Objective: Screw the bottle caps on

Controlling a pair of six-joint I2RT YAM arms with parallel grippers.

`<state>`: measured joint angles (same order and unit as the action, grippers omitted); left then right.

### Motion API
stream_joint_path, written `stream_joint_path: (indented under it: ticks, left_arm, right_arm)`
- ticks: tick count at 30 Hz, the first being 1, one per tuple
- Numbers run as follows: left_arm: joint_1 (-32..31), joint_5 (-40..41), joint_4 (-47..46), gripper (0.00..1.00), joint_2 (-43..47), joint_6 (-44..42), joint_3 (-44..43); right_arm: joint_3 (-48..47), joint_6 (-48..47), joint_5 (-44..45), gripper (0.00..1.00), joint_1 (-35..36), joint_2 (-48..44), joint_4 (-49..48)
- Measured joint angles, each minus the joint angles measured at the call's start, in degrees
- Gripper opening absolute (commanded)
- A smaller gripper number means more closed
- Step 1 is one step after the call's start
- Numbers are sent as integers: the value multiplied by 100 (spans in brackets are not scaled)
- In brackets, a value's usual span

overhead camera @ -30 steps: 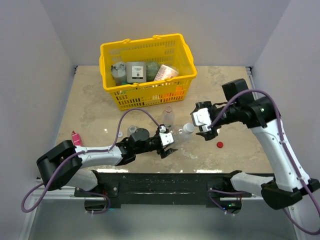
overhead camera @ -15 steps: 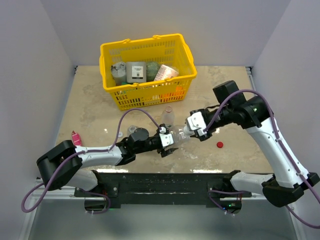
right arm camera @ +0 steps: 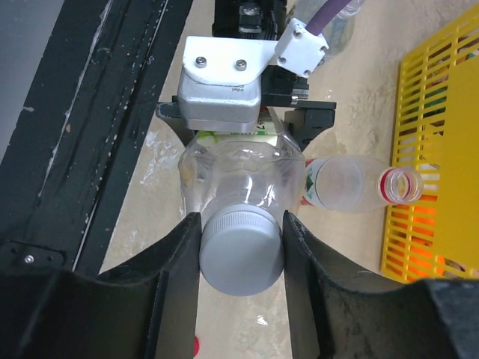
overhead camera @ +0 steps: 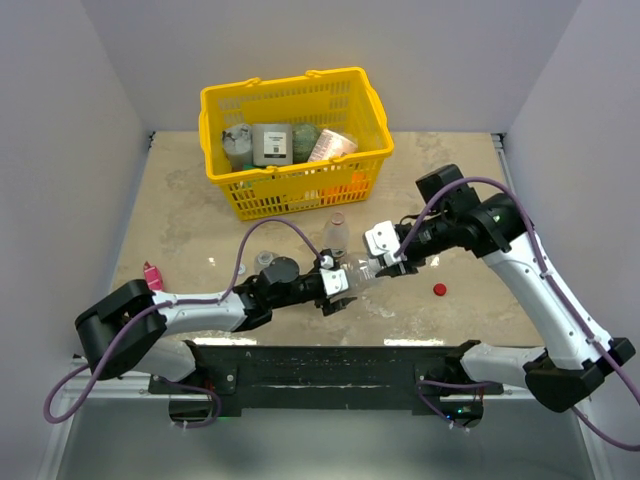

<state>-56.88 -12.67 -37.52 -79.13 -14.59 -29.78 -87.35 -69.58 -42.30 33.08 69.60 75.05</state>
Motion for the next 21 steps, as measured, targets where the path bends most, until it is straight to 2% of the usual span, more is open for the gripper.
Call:
stream_joint_path:
  ticks: [3, 7, 14, 17, 18, 19, 20, 21]
  left_arm:
    - [-22, -11, 9, 0, -11, 46, 2]
    - [-24, 212, 31, 0, -42, 293, 2]
    - [-138, 1239, 352, 0, -348, 966, -175]
    - [-186, 1355, 398, 43, -424, 1248, -262]
    - [-208, 1355, 391, 64, -426, 1331, -289]
    - [-221, 1349, 361, 72, -426, 1394, -310]
    - [-234, 1344, 328, 89, -426, 1445, -332]
    - [-240, 1318, 282, 99, -426, 1495, -356]
  right_arm:
    - [0, 348, 72, 0, 2, 15, -79]
    - [-103, 1255, 96, 0, -103, 267, -289]
    - [92, 4487, 490, 0, -380, 726, -1451]
    - [24, 5270, 728, 0, -382, 800, -1620]
    - [-52, 5416, 796, 0, -385, 820, -1589]
    - [-164, 5488, 848, 0, -385, 846, -1515]
    - [-291, 5528, 901, 0, -378, 879, -1434]
    - [-411, 5547, 957, 0, -367, 890, -1355]
